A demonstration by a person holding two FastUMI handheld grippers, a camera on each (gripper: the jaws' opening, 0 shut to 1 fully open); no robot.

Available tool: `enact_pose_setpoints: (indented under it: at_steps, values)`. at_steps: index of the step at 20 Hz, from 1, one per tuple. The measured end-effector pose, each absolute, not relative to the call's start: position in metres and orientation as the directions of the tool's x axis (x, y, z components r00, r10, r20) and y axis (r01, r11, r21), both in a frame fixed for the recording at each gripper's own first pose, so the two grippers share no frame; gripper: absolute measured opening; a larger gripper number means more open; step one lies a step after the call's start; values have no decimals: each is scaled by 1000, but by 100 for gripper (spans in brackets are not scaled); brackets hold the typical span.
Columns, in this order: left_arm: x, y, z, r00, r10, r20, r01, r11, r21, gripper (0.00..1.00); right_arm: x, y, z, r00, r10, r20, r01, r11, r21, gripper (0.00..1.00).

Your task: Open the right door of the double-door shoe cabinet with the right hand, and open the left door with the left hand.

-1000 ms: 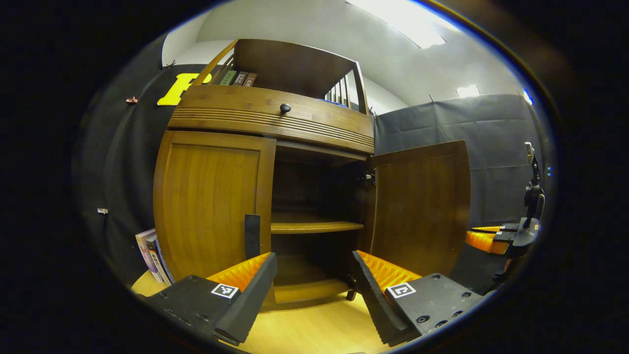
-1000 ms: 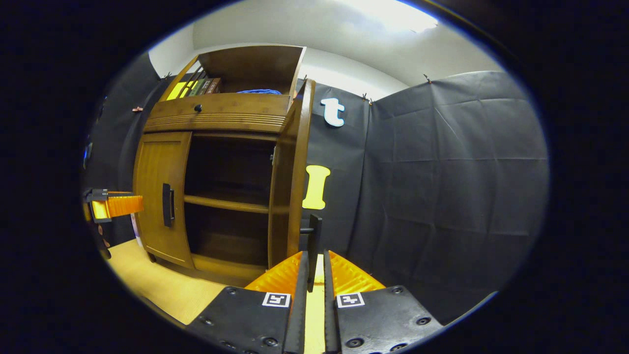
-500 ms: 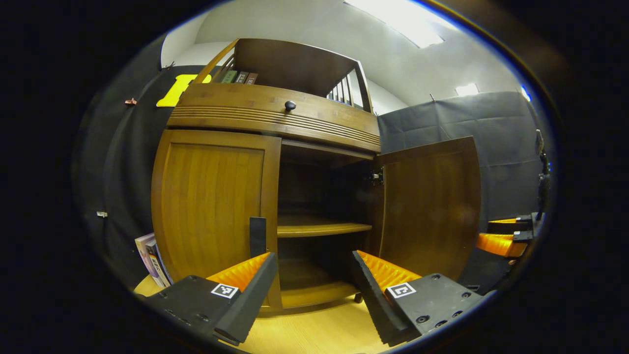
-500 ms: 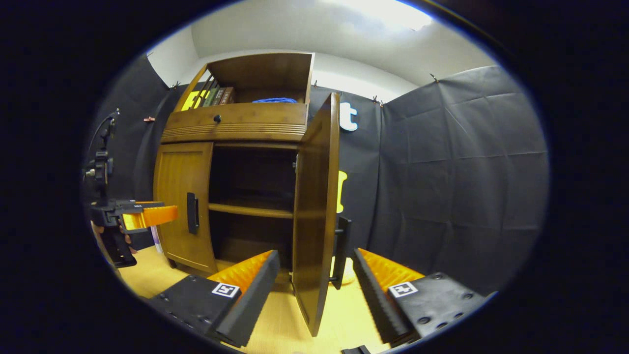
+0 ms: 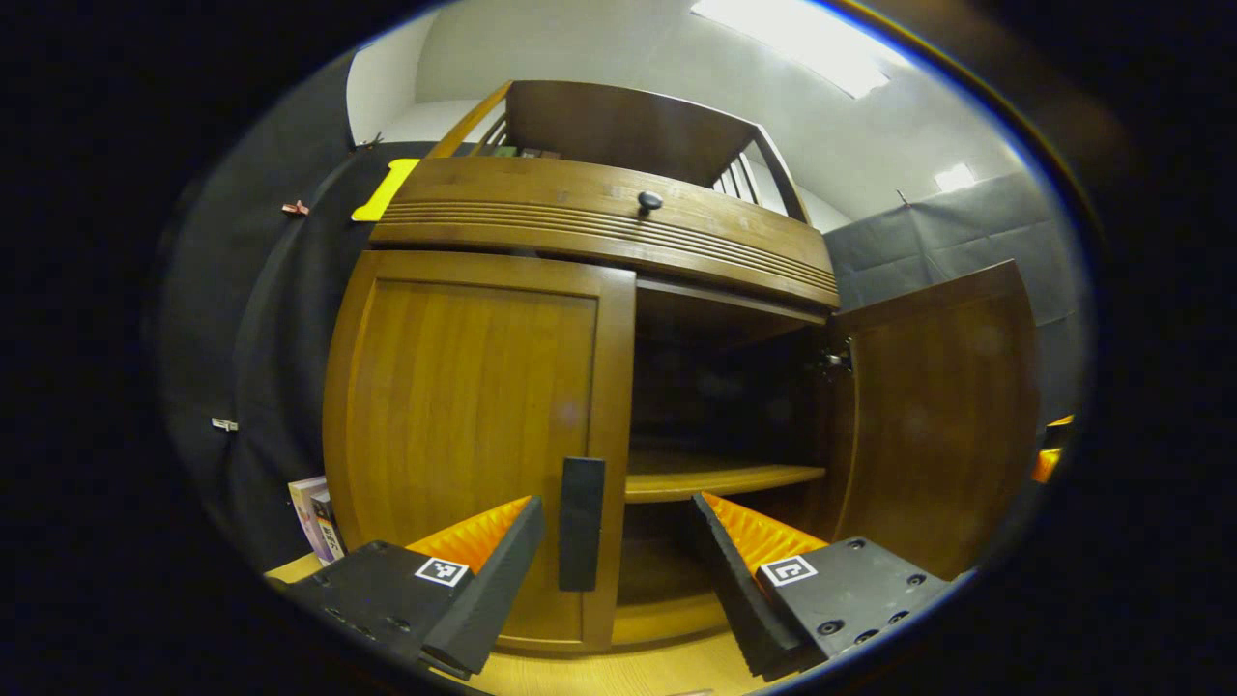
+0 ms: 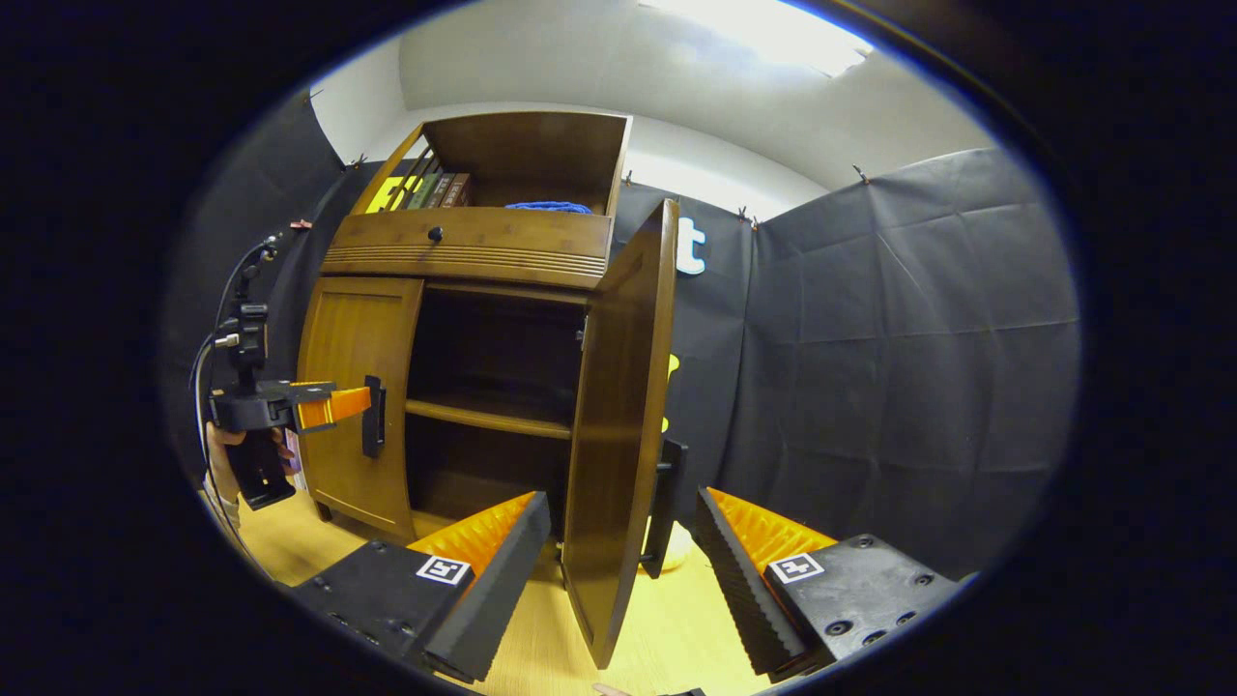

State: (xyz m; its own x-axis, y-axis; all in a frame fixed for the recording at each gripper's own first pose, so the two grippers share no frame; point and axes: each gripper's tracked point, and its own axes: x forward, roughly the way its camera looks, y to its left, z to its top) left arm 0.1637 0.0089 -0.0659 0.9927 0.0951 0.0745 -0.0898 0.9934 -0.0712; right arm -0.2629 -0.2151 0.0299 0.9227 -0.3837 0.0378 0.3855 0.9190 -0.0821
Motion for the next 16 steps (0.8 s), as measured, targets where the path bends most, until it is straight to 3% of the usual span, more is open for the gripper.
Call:
enact_pose_setpoints:
  at_steps: [3,4,5,7,8,11,14,16]
  values:
    - [181,24,-76,990,130,63,-126,990,-60,87,-250,-215,35,925,-375,64,379,922,-78,96]
    - [187,26,-81,990,134,51,-131,990,-50,97,-246,-215,35,926,-371,68,375,924,-75,96]
    - [194,29,-88,990,136,33,-134,990,-41,88,-243,-214,34,927,-368,69,372,925,-74,96]
    - [207,30,-102,992,122,4,-122,991,-49,87,-235,-212,33,931,-358,68,362,929,-73,96]
    - [213,31,-107,993,118,-1,-118,991,-65,92,-231,-211,31,934,-351,65,356,932,-72,96]
    - [228,37,-127,991,126,-34,-129,988,-90,87,-224,-208,29,938,-341,65,346,935,-76,96]
    - [229,44,-132,988,149,-44,-152,985,-79,72,-221,-211,30,935,-347,80,352,933,-70,96]
    - [235,34,-132,993,110,-39,-113,990,-81,60,-219,-212,28,934,-348,81,353,934,-54,96]
